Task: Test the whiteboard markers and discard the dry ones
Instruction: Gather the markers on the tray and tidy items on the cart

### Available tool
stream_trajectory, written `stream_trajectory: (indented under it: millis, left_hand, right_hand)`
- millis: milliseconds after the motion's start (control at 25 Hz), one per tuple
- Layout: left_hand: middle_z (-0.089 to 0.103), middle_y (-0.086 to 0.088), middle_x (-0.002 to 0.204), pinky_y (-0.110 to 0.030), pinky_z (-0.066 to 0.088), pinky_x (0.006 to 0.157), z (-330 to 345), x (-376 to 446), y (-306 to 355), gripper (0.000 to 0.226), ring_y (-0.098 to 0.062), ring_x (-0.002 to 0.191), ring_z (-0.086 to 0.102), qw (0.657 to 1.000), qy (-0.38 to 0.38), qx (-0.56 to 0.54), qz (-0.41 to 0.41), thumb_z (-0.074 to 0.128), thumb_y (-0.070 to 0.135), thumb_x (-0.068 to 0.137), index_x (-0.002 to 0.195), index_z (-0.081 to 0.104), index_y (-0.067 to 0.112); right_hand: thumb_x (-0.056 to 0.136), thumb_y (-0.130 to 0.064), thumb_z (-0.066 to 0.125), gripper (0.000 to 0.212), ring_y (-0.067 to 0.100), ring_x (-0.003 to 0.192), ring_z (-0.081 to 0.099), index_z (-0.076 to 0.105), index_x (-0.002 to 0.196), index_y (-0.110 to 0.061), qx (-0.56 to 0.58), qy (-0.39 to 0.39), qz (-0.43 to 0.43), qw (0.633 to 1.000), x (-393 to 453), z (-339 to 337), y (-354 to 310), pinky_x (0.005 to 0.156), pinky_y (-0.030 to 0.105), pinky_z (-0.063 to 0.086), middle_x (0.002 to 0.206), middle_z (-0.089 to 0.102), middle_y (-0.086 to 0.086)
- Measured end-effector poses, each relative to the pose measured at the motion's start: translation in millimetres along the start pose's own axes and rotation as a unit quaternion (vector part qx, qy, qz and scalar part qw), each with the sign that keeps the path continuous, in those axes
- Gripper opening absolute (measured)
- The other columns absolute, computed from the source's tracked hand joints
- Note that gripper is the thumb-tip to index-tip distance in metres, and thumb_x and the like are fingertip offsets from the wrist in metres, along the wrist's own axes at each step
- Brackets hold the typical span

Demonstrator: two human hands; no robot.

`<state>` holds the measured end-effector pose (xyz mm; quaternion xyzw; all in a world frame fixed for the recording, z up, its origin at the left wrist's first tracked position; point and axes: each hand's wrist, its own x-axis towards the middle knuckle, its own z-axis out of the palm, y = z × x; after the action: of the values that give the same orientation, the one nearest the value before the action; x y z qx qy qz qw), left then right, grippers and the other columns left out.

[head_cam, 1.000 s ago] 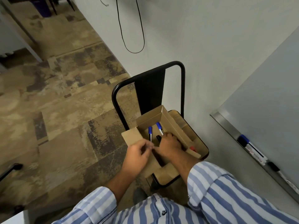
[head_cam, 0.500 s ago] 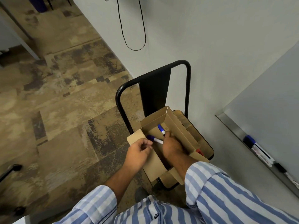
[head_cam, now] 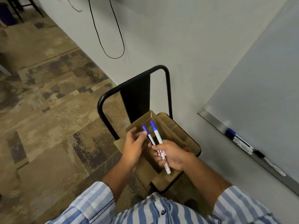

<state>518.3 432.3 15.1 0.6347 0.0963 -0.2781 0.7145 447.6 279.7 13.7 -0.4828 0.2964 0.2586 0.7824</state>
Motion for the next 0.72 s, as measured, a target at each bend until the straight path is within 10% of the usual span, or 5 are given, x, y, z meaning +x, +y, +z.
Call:
stream_trajectory:
  millis: [360, 600, 720]
  left_hand:
    - [0.074, -0.018, 0.11, -0.037, 0.064, 0.079, 63, -18, 11, 0.023, -0.029, 0.087, 0.075, 0.973, -0.226, -0.019, -0.043, 0.047, 0.016, 0.111, 0.128, 0.06, 0.006]
    - [0.072, -0.015, 0.105, -0.03, 0.061, 0.08, 93, -41, -2, 0.03, -0.024, 0.099, 0.075, 0.966, -0.253, 0.031, -0.049, 0.052, -0.004, 0.104, 0.13, 0.055, 0.01]
    - [0.076, -0.007, 0.112, -0.027, 0.06, 0.071, 105, -55, -8, 0.032, -0.024, 0.104, 0.073, 0.965, -0.25, 0.077, -0.017, 0.053, 0.002, 0.106, 0.132, 0.054, 0.021]
  right_hand:
    - [0.108, -0.012, 0.052, 0.004, 0.011, 0.057, 0.045, 0.055, 0.108, -0.011, 0.138, 0.01, 0.01, 0.99, -59, 3, 31, 0.044, 0.018, 0.038, 0.077, 0.054, 0.005]
    - [0.086, 0.017, 0.041, 0.044, 0.012, 0.054, 0.044, 0.056, 0.12, -0.007, 0.08, 0.16, -0.022, 0.984, -76, -9, 30, 0.04, 0.019, 0.027, 0.081, 0.052, 0.011]
    - [0.085, 0.013, 0.045, 0.073, 0.013, 0.06, 0.053, 0.046, 0.141, -0.033, -0.036, 0.229, -0.056, 0.971, -92, -16, 26, 0.044, 0.023, 0.031, 0.09, 0.059, 0.011]
